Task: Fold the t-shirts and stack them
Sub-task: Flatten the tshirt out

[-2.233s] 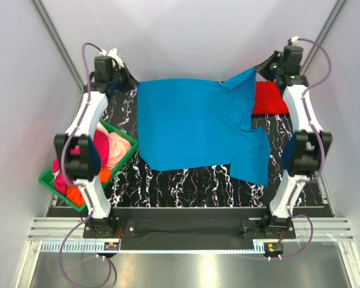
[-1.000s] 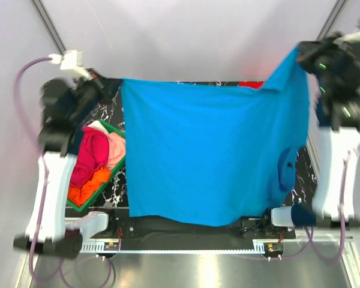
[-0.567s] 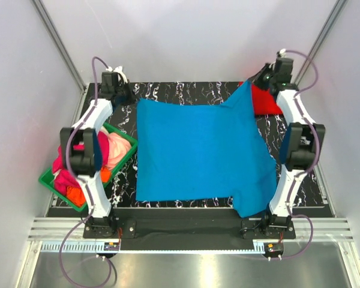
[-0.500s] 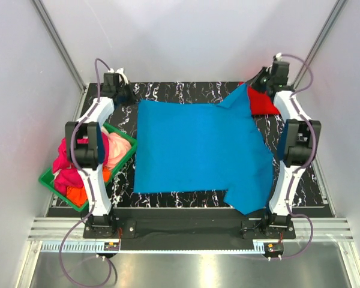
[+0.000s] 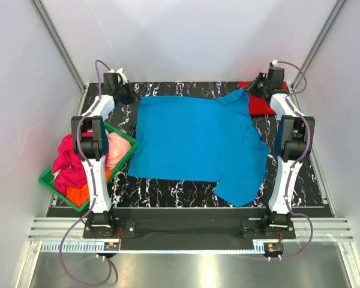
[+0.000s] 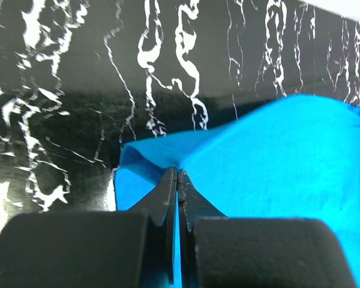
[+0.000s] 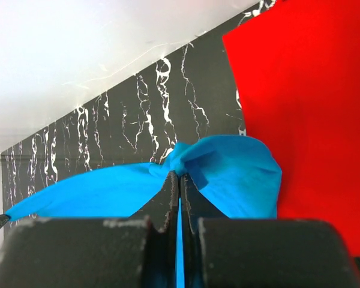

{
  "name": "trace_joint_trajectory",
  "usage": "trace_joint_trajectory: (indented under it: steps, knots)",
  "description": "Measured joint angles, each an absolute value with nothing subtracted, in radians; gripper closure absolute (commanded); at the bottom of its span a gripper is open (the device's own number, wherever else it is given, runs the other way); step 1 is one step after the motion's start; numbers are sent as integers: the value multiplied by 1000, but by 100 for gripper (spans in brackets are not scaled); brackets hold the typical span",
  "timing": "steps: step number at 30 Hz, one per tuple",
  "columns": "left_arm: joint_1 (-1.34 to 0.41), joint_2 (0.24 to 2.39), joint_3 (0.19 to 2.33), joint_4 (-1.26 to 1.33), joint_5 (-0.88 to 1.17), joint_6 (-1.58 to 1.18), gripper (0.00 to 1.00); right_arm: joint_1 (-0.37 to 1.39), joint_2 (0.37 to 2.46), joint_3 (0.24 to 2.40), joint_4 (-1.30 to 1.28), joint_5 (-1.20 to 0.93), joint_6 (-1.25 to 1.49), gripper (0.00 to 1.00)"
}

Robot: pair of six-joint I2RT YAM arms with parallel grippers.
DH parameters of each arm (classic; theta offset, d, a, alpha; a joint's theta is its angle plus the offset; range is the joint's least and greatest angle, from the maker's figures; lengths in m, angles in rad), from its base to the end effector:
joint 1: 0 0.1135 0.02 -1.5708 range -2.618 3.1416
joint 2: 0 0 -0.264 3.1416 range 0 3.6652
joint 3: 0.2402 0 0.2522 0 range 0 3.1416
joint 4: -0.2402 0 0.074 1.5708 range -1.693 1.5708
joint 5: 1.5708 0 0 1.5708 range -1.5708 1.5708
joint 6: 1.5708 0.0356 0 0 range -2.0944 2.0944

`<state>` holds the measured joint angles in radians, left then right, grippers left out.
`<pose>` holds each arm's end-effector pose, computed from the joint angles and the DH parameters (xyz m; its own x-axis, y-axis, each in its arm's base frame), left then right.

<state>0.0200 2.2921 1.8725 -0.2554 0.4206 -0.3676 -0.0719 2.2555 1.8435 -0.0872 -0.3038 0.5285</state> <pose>0.5258 -0.0040 0.2002 -0.6910 -0.3419 -0.6369 0.0559 0.8531 -0.5187 0.5296 -0.0275 0.2232 -0.5099 0.5191 -0.6860 0.0738 0.8208 0.5664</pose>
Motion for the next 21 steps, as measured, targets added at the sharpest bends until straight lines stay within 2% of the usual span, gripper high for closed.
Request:
trace_joint_trajectory:
  steps: [4, 12, 17, 21]
  knots:
    - [47, 2294, 1890, -255, 421, -382, 100, -74, 2191, 1792, -101, -278, 537, 100]
    - [85, 2280, 1874, -252, 457, -412, 100, -75, 1837, 1491, -99, -174, 546, 100]
    - [72, 2138, 1788, -273, 490, -438, 100, -75, 1697, 1537, -210, -96, 516, 100]
    - [31, 1896, 1734, -286, 495, -451, 100, -81, 1654, 1716, -308, -71, 472, 100]
